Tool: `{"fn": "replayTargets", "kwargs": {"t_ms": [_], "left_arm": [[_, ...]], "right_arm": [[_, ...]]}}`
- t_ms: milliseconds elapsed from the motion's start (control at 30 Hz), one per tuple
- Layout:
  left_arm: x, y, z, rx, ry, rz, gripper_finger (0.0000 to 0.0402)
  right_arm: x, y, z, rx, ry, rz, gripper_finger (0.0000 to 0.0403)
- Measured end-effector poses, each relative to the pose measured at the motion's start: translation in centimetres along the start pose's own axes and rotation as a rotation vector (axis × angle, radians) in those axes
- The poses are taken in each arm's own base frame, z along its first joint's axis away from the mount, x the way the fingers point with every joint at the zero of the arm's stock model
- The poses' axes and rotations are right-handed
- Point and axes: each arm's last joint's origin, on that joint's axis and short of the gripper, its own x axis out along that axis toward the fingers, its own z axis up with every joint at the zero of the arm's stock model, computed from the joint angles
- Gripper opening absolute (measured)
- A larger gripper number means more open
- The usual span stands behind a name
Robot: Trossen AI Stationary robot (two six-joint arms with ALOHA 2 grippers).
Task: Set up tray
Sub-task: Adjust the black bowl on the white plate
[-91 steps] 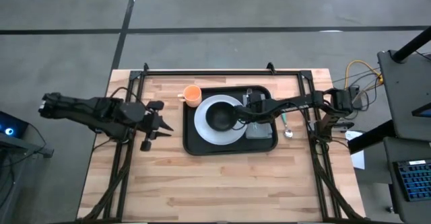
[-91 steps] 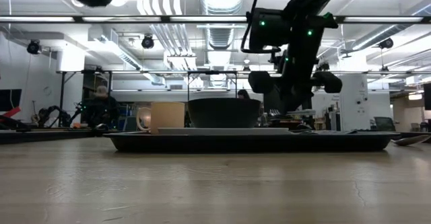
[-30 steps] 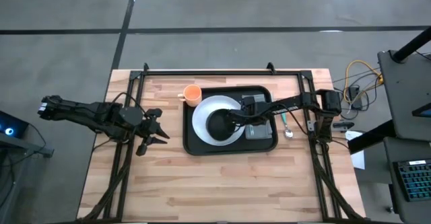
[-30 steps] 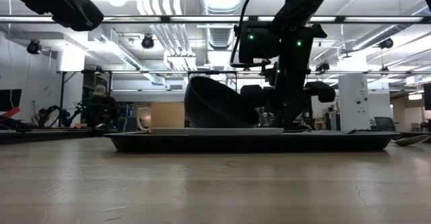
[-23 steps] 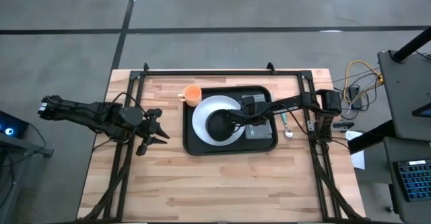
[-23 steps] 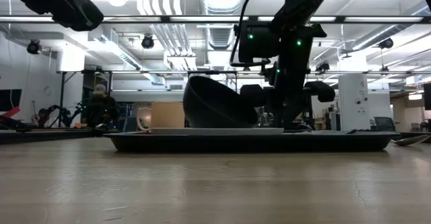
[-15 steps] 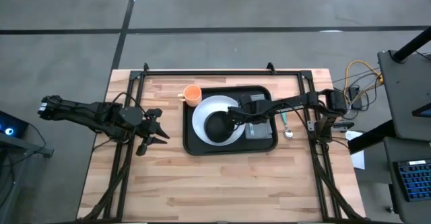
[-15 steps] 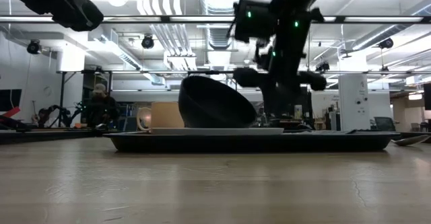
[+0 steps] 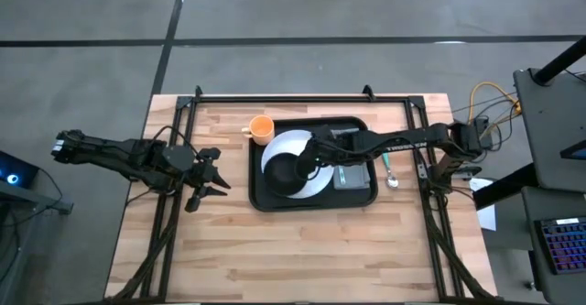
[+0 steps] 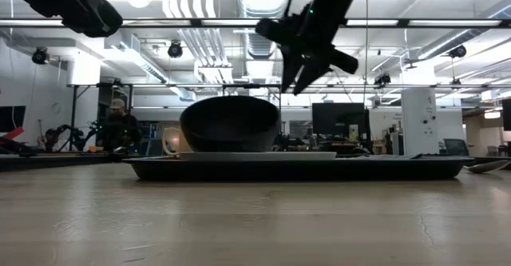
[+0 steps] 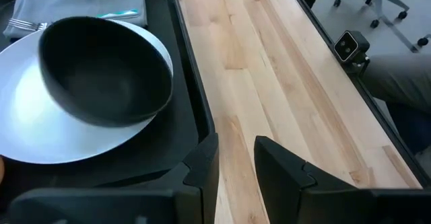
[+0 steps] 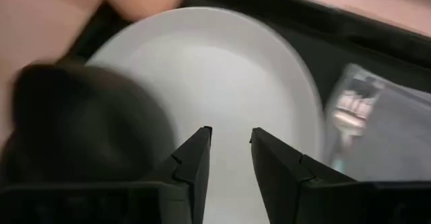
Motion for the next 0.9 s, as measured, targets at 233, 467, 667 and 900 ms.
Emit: {"fn": "replayTargets", "kwargs": {"t_ms": [233, 467, 667, 900], "left_arm": [[0.0, 0.0, 0.0, 0.0, 0.0, 0.0, 0.0076], [0.0, 0.0, 0.0, 0.0, 0.0, 0.0, 0.0076], [0.0, 0.0, -0.1, -0.007, 0.009, 0.001, 0.0076], [0.0, 0.0, -0.1, -0.008, 0.007, 0.001, 0.0076]], "right_arm": [[-1.1, 2.9, -0.5, -0.149, -0.099, 0.22, 0.0114], [0.6, 2.8, -0.5, -0.136, -0.114, 0.18, 0.0132], [1.8, 2.8, -0.7, -0.144, -0.09, 0.157, 0.0156], [2.7, 3.5, -0.8, -0.142, -0.068, 0.171, 0.0158]]}}
